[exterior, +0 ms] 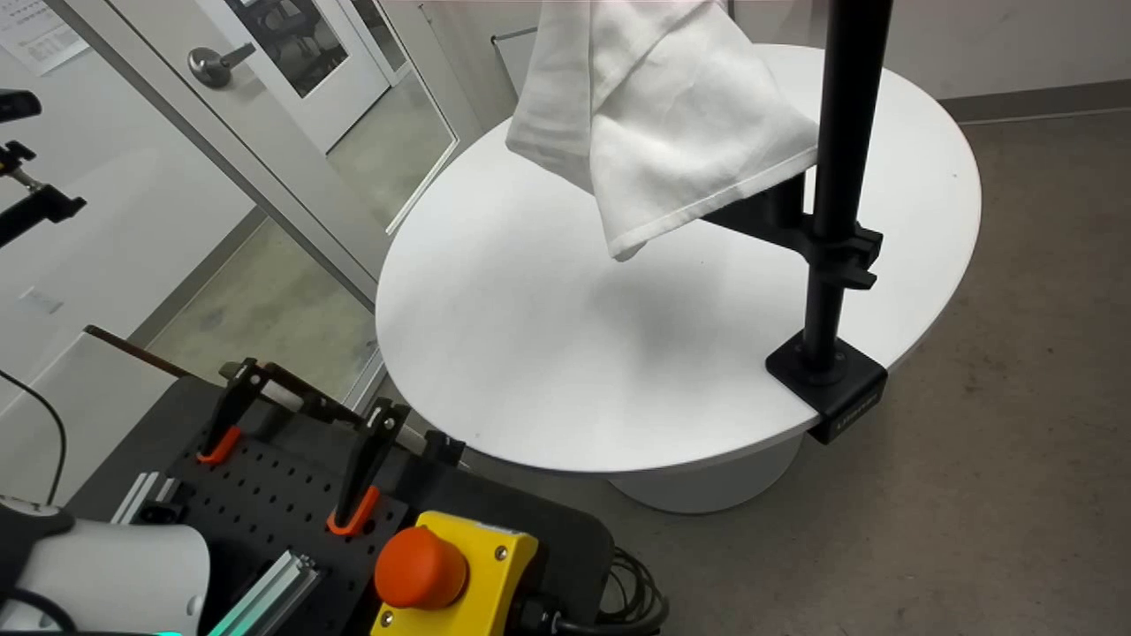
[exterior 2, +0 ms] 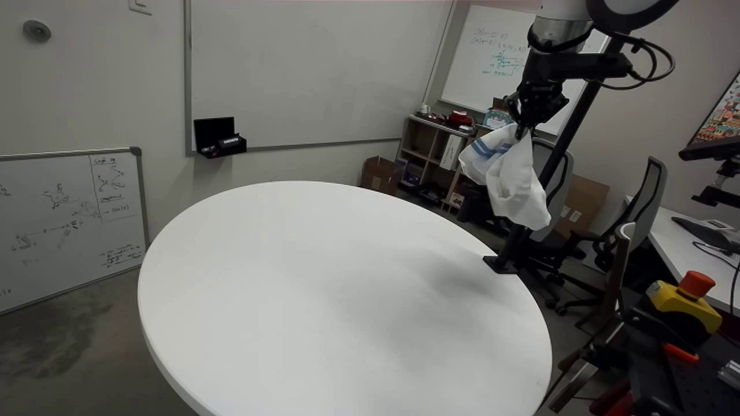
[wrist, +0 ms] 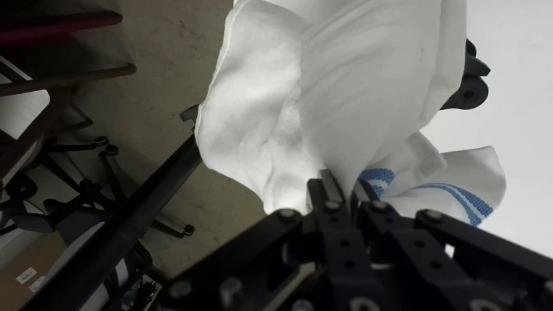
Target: Hang the cloth on the black stand
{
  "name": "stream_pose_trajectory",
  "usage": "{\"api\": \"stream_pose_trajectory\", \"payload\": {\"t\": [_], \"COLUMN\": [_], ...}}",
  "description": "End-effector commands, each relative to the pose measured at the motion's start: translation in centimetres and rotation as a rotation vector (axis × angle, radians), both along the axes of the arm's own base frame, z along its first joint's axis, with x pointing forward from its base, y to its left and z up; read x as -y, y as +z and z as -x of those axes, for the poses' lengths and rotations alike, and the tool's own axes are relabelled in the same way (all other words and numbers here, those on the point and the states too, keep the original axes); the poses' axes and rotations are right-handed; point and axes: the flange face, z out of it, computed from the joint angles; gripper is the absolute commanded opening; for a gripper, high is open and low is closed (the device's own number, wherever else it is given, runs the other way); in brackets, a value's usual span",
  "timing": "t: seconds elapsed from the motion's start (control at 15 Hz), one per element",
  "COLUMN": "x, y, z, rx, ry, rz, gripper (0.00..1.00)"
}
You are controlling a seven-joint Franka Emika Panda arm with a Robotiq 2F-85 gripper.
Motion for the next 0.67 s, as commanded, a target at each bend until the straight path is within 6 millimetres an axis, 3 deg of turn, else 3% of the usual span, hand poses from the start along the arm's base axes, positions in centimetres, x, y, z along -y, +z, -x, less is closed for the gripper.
{"api": "stream_pose_trajectory", "payload": {"t": [0.0, 0.47, 0.6], "x": [0.15, -0.17, -0.29], "y": [-0.09, -0.65, -0.71], "z": [-1.10, -1.59, -1.66], "rx": [-0.016, -0.024, -0.025], "ry": [-0.030, -0.037, -0.035], "rz": [0.028, 0.030, 0.031], "gripper": [0.38, 0.89, 0.99]}}
